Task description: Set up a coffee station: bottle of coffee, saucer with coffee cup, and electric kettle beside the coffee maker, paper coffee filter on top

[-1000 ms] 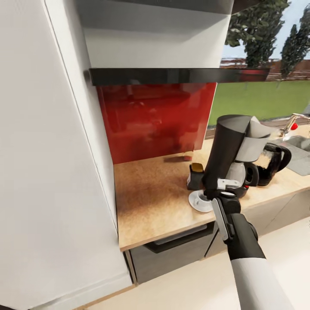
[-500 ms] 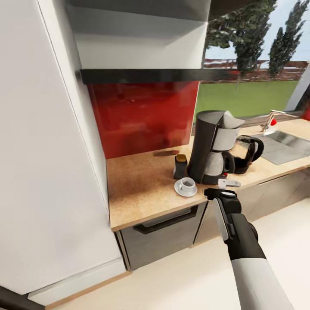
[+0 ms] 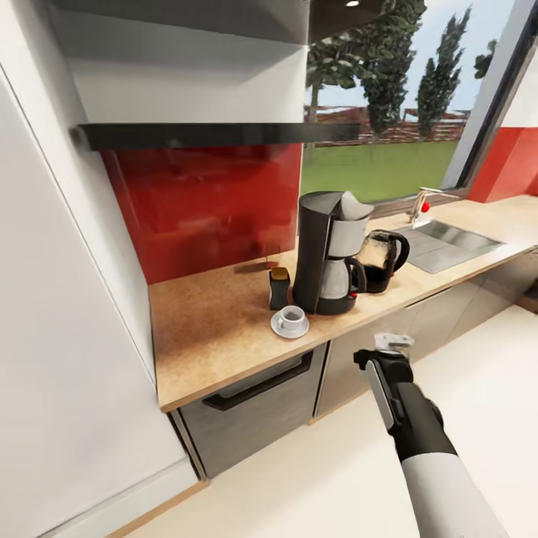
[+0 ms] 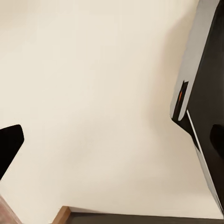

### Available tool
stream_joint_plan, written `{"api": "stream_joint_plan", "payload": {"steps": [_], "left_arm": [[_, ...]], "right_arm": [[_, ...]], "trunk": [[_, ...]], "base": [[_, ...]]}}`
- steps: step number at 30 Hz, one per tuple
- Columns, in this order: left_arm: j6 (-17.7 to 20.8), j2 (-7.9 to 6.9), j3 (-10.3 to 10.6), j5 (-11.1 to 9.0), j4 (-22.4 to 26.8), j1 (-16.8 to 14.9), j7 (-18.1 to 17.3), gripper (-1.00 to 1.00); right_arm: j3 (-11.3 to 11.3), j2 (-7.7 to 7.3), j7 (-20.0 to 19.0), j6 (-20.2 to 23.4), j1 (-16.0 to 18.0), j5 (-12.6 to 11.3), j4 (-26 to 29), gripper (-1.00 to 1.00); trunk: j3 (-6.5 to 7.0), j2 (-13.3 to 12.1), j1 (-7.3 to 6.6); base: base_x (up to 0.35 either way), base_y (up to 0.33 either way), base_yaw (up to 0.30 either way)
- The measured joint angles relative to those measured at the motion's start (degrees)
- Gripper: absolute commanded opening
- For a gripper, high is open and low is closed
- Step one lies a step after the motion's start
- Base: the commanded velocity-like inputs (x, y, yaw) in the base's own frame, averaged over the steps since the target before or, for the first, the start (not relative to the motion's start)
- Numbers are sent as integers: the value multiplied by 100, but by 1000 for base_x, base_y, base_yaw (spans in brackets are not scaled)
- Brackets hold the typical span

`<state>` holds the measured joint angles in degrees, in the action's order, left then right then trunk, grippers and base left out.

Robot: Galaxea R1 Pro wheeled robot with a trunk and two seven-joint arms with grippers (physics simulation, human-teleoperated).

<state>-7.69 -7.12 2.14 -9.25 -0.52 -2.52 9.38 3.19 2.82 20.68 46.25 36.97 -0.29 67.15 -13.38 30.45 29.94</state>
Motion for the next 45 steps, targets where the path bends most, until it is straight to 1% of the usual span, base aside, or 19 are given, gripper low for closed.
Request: {"api": "stream_joint_plan", "payload": {"steps": [4, 7, 10, 11, 12, 14, 16, 21, 24, 27, 29, 30, 31, 32, 36, 39, 42, 44, 45], "left_arm": [[-7, 28, -3, 0, 15, -5, -1, 100], [-11, 44, -8, 0, 24, -8, -1, 100], [-17, 51, -15, 0, 29, -9, -2, 100], [-19, 58, -19, 0, 35, -9, -2, 100], [-19, 59, -22, -1, 37, -8, -2, 100], [-24, 61, -23, -1, 41, -8, -2, 100], [-28, 61, -25, -6, 54, -8, -5, 100], [-51, 81, -31, 7, 83, -10, -34, 100], [-58, 153, -32, 127, 157, -15, -36, 100], [-65, 199, -36, 272, 202, -16, -38, 100], [-78, 223, -40, 367, 222, -17, -48, 100], [-120, 231, -38, 395, 225, -17, -56, 100], [-157, 231, -36, 410, 225, -17, -61, 100], [-161, 230, -36, 412, 224, -17, -62, 100], [-138, 229, -42, 420, 218, -17, -60, 100], [-82, 223, -44, 413, 191, -17, -54, 100], [-21, 213, -64, 400, 159, -17, -43, 100], [186, 196, -82, 385, 146, -17, -36, 100], [477, 194, -83, 374, 152, -17, -20, 100]], "right_arm": [[45, -15, -4, -129, -32, -8, -1195, 100], [48, -16, -24, -585, -37, -29, -2162, 100], [31, 10, -45, -1324, -38, -42, -3467, 100], [15, 47, -223, -2179, -33, -30, -4157, 100], [14, 54, -387, -2461, -43, -45, -5175, 100], [20, 62, -783, -2943, -36, -40, -5914, 100], [26, 71, -1139, -3336, -124, -25, -6374, 100], [21, 68, -1317, -3533, -730, -17, -6557, 100], [24, 53, -1408, -3560, -1143, -21, -6577, 100], [22, 17, -1747, -3591, -1515, -20, -6580, 100], [21, -6, -2152, -3792, -1897, -12, -6586, 100], [21, -16, -2311, -4087, -2206, -7, -6587, 100], [21, -71, -2424, -4355, -2698, -4, -6586, 100], [22, -108, -2450, -4395, -2819, -6, -6585, 100], [19, -252, -2828, -4421, -3015, -10, -6583, 100], [22, -281, -3021, -4410, -3078, -16, -6577, 100], [24, -276, -3047, -4399, -3087, -18, -6575, 100], [24, -257, -3052, -4385, -3089, -17, -6575, 100], [21, -245, -3053, -4374, -3090, -14, -6575, 100]], "trunk": [[3, 0, 0], [3, 0, 0], [3, 0, 0], [4, 1, 0], [3, 1, 0], [3, 1, 0], [2, 1, 0], [3, 2, 0], [2, 2, 0], [3, 2, 0], [2, 2, 0], [2, 2, 0], [2, 2, 0], [2, 2, 0], [3, 2, 0], [3, 2, 0], [3, 2, 0], [3, 2, 0], [3, 2, 0]], "base": [[0, 0, -289], [0, 0, -279], [0, 0, -206], [0, 0, -60], [0, 0, -38], [0, 0, -20], [0, 0, -7], [0, 0, -2], [0, 0, 0], [0, 0, 0], [0, 0, 0], [0, 0, 0], [0, 0, 0], [0, 0, 0], [0, 0, 0], [0, 0, 0], [0, 0, 0], [0, 0, 0], [0, 0, 0]]}}
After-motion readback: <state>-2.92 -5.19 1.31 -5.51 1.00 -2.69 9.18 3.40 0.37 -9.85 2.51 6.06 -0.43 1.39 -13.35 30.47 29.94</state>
